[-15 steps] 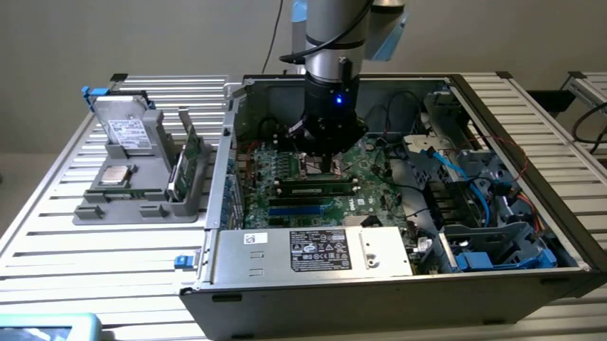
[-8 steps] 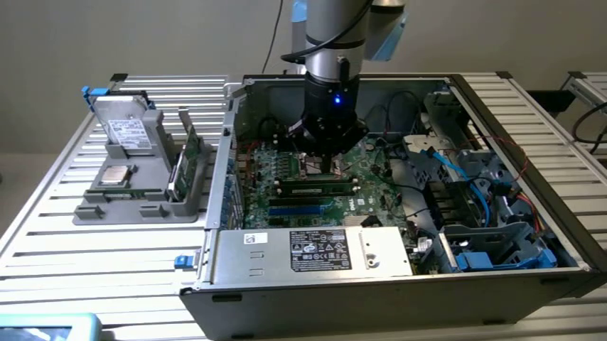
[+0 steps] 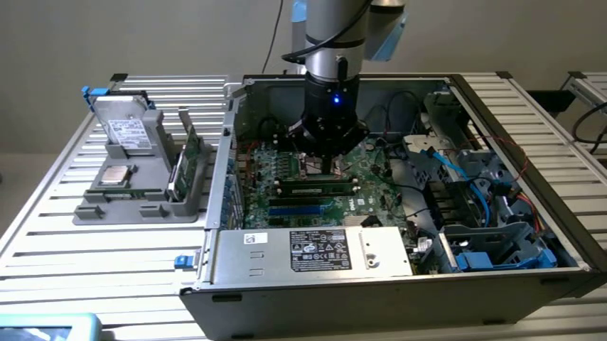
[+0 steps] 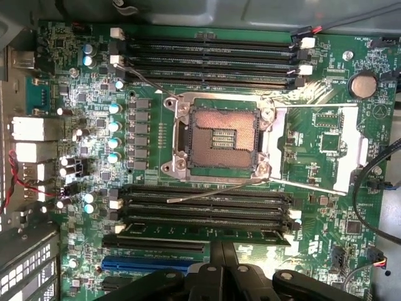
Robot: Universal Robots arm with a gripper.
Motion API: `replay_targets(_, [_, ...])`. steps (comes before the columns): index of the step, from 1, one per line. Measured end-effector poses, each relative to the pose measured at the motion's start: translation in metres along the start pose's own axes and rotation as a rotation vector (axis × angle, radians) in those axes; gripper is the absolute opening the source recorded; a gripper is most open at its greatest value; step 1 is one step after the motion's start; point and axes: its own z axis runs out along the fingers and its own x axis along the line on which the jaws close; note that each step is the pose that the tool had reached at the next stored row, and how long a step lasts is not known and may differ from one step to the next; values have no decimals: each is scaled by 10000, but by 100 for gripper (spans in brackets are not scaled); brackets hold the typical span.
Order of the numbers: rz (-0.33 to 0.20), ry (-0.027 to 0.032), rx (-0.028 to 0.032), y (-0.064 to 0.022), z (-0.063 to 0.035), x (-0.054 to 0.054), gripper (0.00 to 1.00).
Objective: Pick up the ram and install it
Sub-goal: 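Press down the ram until it locks into place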
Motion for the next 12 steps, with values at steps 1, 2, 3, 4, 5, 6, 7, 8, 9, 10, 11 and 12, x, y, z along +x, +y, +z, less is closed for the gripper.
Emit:
replay_targets(1, [42,-4,29,0,0,0,11])
replay_targets(2, [83,-8,56,0,0,0,11])
replay_targets(3, [122,-10,84,0,0,0,11])
replay_targets(4, [160,-14,119,0,0,0,11])
replay_targets(5, [192,-13,142,0,0,0,11])
replay_targets(6, [201,-11,150,-1,0,0,11])
replay_targets(7, [201,-11,150,0,0,0,11])
replay_targets(8, [202,-11,151,-1,0,0,11])
replay_targets(9, [203,-12,150,0,0,0,11])
replay_targets(10, [203,-12,150,0,0,0,11])
replay_targets(11, [203,-12,150,0,0,0,11])
replay_targets(12, [203,-12,150,0,0,0,11])
